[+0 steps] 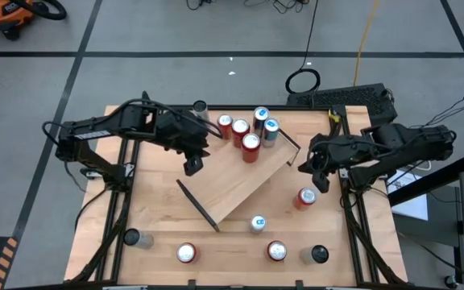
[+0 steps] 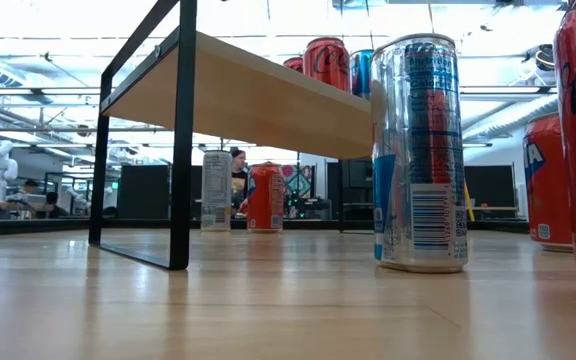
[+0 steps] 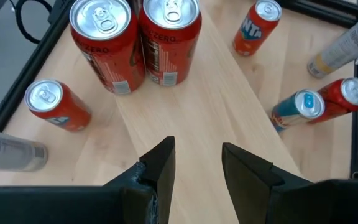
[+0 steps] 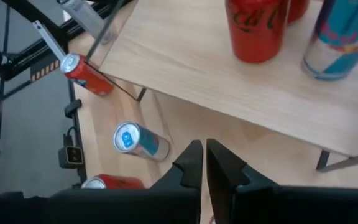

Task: Place canned beverage on shelf
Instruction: Put the red soda can on the shelf

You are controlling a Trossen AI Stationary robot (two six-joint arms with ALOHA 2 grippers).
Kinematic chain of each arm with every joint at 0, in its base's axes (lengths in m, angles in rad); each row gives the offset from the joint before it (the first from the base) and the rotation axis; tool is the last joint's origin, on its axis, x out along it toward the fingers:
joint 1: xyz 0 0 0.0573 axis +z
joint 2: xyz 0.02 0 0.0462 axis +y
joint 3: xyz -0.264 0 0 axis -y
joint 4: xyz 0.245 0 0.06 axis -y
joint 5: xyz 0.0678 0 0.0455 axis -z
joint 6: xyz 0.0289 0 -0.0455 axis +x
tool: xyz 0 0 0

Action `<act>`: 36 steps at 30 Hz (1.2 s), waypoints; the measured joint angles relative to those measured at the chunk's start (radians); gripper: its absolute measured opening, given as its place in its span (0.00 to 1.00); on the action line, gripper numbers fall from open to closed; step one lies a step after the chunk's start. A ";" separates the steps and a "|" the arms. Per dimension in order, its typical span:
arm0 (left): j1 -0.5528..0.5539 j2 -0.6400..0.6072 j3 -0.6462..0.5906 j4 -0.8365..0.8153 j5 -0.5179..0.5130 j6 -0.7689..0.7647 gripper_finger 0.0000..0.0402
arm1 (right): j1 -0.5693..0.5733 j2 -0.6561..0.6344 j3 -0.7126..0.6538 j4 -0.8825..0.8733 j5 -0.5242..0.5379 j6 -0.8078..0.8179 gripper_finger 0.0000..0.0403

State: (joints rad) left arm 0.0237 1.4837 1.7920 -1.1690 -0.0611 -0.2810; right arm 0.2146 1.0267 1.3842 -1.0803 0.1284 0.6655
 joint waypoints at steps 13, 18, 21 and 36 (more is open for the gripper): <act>-0.032 0.000 0.000 0.000 -0.033 -0.278 0.34 | 0.001 0.002 0.015 -0.095 -0.074 -0.140 0.00; -0.074 0.000 0.000 0.000 -0.074 -0.376 0.34 | 0.003 0.002 0.015 -0.130 -0.119 -0.184 0.00; -0.114 0.000 0.000 0.000 -0.098 -0.422 0.34 | 0.003 0.002 0.015 -0.129 -0.147 -0.212 0.00; -0.249 0.001 0.000 0.001 -0.294 -0.429 0.34 | 0.089 0.028 0.014 0.057 -0.256 -0.043 0.04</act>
State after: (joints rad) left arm -0.2249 1.4845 1.7920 -1.1683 -0.3555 -0.7104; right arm 0.3038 1.0551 1.3987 -1.0232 -0.1277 0.6229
